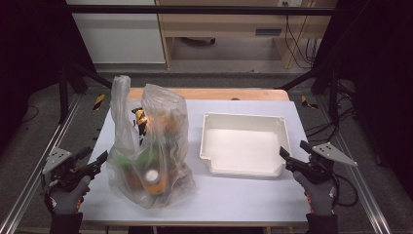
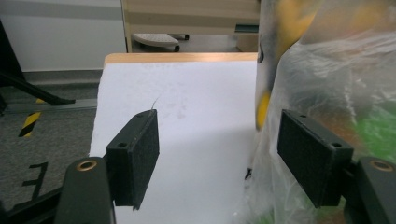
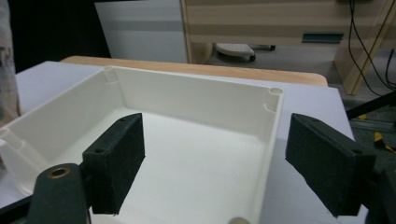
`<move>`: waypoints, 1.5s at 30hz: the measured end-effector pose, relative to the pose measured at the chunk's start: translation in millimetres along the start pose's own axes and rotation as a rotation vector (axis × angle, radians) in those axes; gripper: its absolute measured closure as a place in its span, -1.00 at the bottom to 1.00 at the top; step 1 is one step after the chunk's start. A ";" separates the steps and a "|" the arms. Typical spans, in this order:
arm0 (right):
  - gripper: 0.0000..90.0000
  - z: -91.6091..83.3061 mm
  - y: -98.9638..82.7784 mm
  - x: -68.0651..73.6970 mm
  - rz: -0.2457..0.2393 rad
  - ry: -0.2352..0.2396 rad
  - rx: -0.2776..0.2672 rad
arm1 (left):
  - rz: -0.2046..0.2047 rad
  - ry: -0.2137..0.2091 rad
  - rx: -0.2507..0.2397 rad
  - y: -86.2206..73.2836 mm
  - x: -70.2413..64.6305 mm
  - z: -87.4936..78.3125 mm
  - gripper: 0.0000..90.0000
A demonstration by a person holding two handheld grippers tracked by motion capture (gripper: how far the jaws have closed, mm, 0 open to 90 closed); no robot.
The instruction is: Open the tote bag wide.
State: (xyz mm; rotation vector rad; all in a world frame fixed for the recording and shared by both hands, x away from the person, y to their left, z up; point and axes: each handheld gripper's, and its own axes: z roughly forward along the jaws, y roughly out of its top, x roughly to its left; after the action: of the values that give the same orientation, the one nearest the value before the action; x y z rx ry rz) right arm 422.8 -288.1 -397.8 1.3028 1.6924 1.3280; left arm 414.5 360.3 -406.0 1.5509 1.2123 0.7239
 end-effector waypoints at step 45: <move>-0.33 57.8 45.1 222.0 -0.113 0.550 0.007 | 0.045 -0.165 0.013 17.0 -56.8 -12.3 1.00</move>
State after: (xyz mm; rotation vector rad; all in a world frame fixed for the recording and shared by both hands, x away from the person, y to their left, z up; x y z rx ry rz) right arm 416.7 -59.2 -350.4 0.8703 2.0929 1.7160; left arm 391.3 311.1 -379.5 1.6201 1.0649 0.6049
